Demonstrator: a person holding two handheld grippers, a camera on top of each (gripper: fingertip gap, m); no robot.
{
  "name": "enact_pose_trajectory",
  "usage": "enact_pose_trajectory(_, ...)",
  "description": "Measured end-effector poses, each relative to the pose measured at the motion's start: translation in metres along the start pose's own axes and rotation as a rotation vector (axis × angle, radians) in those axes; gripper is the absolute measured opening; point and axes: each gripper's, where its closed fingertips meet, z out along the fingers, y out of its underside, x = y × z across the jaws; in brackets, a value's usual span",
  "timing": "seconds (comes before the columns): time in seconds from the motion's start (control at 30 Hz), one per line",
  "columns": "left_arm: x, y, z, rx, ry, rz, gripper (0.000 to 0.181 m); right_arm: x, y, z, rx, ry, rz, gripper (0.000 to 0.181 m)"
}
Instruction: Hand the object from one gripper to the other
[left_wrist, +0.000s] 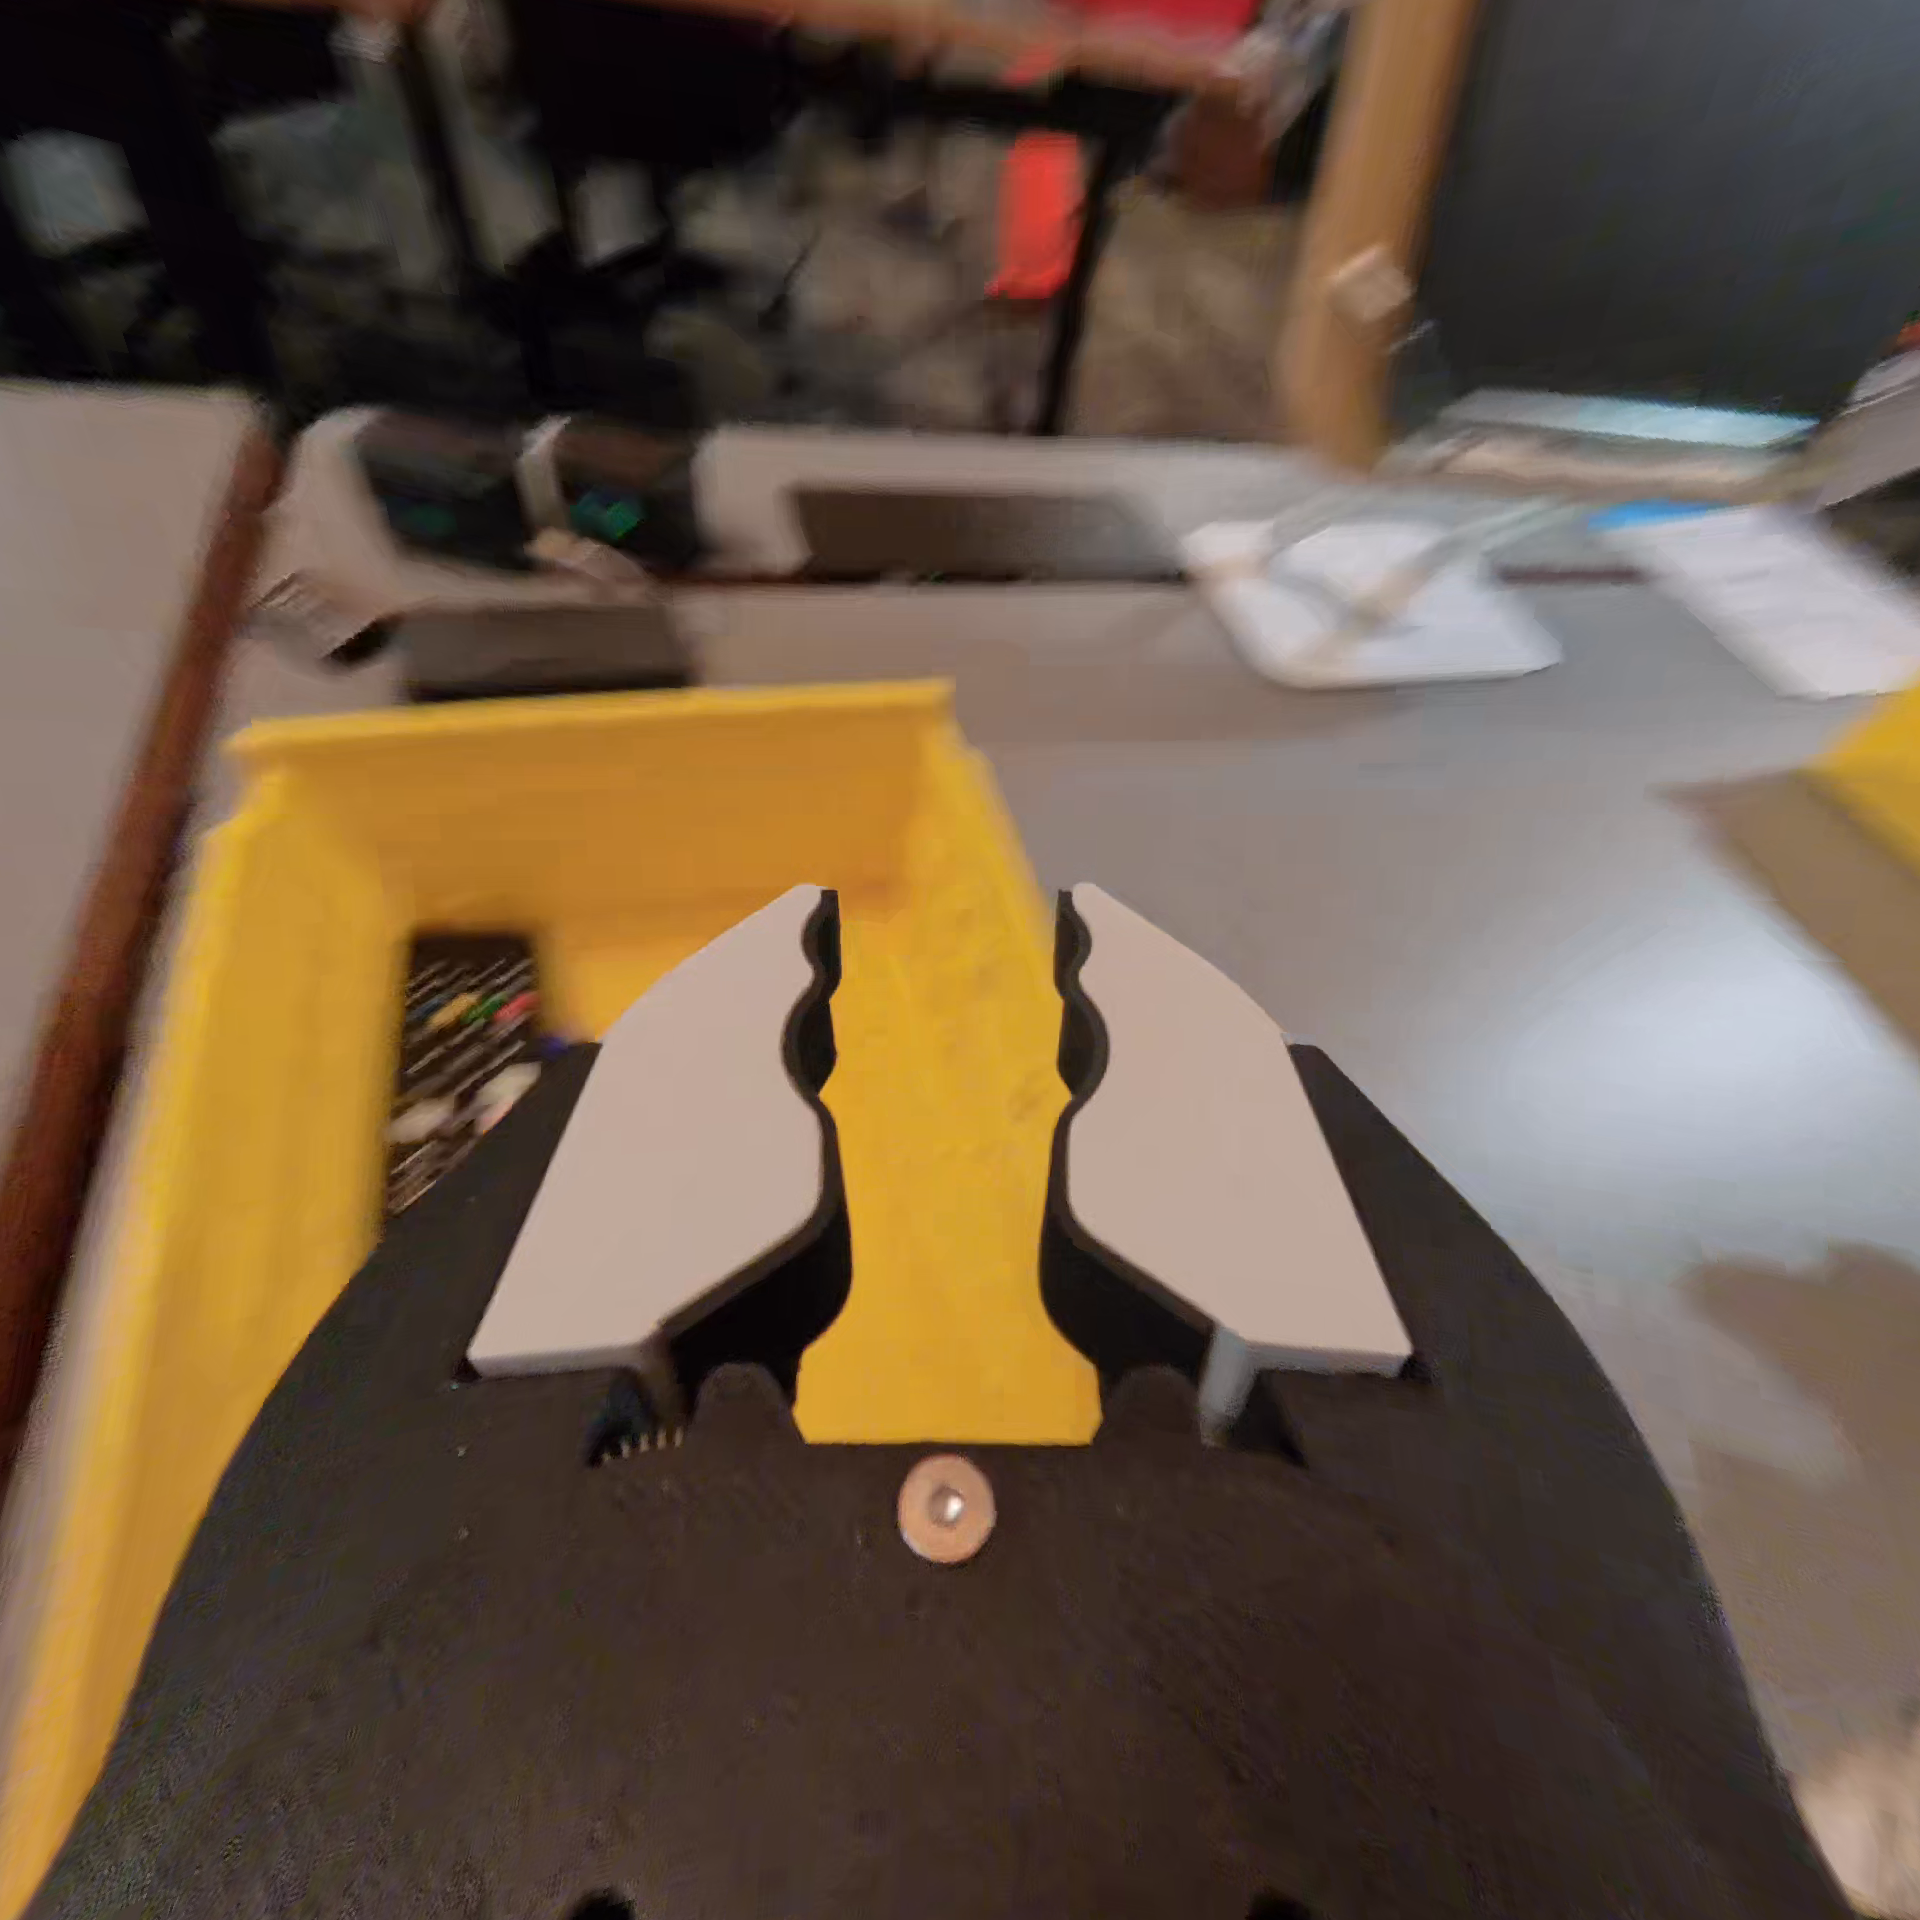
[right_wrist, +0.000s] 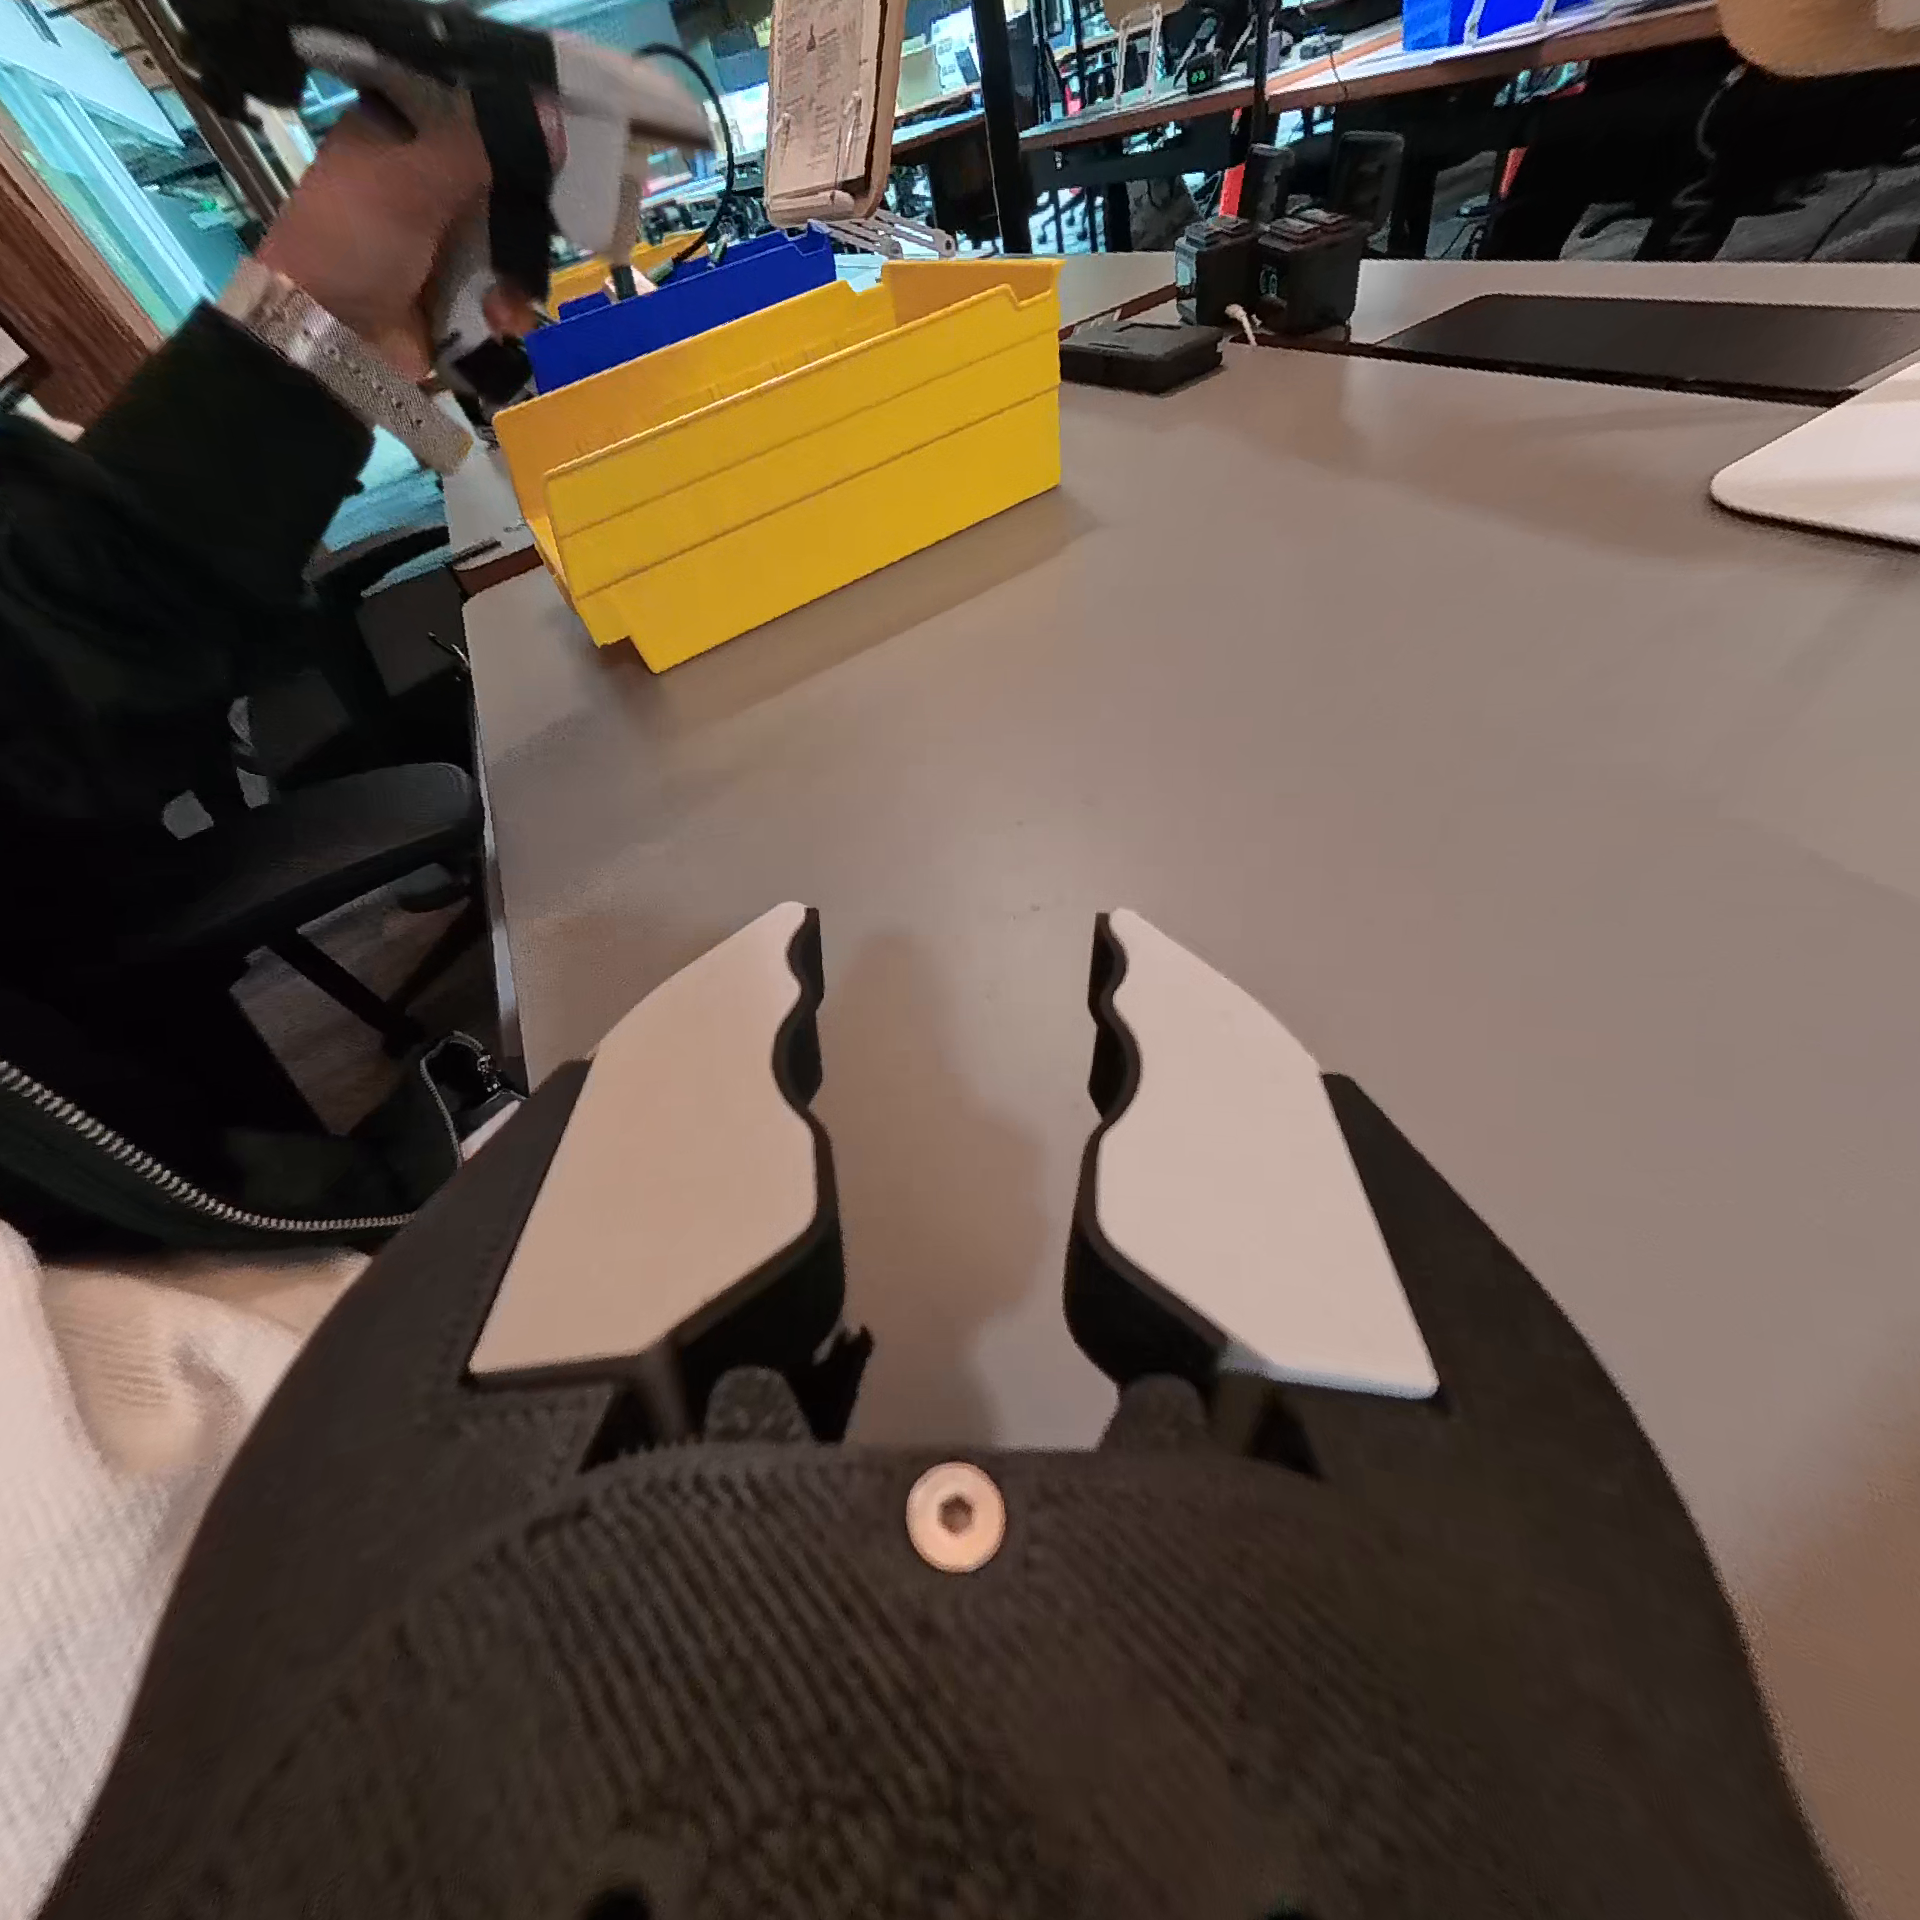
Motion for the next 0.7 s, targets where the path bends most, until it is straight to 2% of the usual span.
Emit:
enact_pose_trajectory(0.1, -0.062, 0.04, -0.009, -0.186, -0.2, 0.005, 0.041, 0.003, -0.001, -0.001, 0.007, -0.005, 0.033, 0.048)
enact_pose_trajectory(0.23, -0.101, 0.084, -0.009, -0.408, -0.324, 0.029, 0.044, 0.01, -0.003, -0.001, 0.02, 0.003, 0.081, 0.044)
enact_pose_trajectory(0.33, -0.111, 0.105, -0.003, -0.511, -0.374, 0.079, 0.043, 0.013, -0.002, 0.0, 0.017, 0.017, 0.098, 0.043)
enact_pose_trajectory(0.6, -0.127, 0.136, 0.004, -0.713, -0.52, 0.237, 0.063, 0.014, 0.0, 0.003, -0.001, 0.041, 0.077, 0.041)
enact_pose_trajectory(0.7, -0.13, 0.143, 0.007, -0.765, -0.558, 0.294, 0.063, 0.014, 0.0, 0.003, -0.005, 0.036, 0.085, 0.04)
